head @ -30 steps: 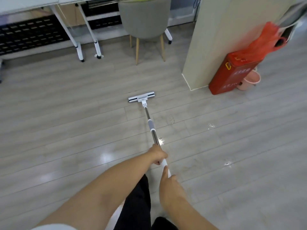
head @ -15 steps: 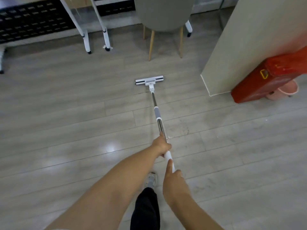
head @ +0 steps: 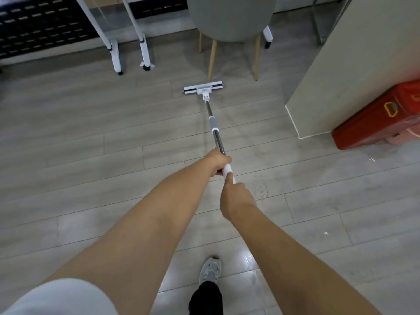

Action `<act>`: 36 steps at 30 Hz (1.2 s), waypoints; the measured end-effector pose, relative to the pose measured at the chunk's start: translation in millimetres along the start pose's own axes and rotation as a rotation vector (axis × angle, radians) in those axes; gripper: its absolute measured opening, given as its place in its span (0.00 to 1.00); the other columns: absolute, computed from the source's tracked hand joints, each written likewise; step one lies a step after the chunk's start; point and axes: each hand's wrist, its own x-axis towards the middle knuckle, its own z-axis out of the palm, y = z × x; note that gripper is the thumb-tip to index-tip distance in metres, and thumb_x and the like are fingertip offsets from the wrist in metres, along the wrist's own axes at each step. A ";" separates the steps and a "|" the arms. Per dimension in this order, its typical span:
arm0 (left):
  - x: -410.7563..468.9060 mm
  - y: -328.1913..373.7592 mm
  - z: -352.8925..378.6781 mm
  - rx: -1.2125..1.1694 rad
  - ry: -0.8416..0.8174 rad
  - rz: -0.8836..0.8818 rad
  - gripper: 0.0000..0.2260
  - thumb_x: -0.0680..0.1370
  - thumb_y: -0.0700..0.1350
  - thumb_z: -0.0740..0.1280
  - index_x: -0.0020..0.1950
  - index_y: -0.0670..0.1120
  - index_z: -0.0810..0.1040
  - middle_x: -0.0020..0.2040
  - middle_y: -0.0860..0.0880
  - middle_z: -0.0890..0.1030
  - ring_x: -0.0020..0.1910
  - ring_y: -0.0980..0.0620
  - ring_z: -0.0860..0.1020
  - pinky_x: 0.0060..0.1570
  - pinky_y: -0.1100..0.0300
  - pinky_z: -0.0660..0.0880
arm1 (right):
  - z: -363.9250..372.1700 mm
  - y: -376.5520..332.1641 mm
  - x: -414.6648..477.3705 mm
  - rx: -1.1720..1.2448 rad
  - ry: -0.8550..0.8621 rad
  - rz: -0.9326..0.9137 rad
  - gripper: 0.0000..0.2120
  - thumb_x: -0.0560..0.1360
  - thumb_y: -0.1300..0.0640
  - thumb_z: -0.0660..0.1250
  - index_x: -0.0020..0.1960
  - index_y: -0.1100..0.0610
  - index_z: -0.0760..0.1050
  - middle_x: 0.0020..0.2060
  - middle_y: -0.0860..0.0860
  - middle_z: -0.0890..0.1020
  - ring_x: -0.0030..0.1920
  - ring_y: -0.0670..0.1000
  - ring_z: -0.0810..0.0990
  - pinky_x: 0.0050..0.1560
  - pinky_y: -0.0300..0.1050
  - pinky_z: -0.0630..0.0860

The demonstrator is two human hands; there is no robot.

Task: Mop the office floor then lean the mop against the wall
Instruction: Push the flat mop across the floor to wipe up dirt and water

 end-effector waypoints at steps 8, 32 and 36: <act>-33.4 -41.6 29.6 -0.042 -0.047 -0.032 0.15 0.78 0.39 0.68 0.61 0.47 0.68 0.52 0.43 0.79 0.42 0.47 0.80 0.37 0.53 0.82 | 34.6 34.3 -43.1 -0.044 -0.005 0.006 0.39 0.80 0.64 0.61 0.83 0.56 0.41 0.62 0.62 0.73 0.51 0.57 0.78 0.46 0.48 0.73; -493.7 -438.2 337.6 0.098 -0.090 -0.107 0.25 0.77 0.43 0.66 0.74 0.51 0.65 0.56 0.44 0.80 0.49 0.43 0.82 0.42 0.45 0.84 | 333.0 347.9 -558.2 -0.115 -0.225 0.039 0.40 0.82 0.63 0.56 0.81 0.50 0.31 0.63 0.56 0.72 0.48 0.53 0.78 0.47 0.43 0.70; -504.4 -446.4 334.4 0.126 -0.091 -0.109 0.31 0.78 0.44 0.65 0.79 0.54 0.57 0.57 0.45 0.79 0.50 0.44 0.81 0.39 0.50 0.84 | 339.6 342.8 -568.2 -0.075 -0.203 0.060 0.41 0.84 0.60 0.55 0.77 0.52 0.22 0.63 0.55 0.72 0.42 0.53 0.72 0.51 0.42 0.75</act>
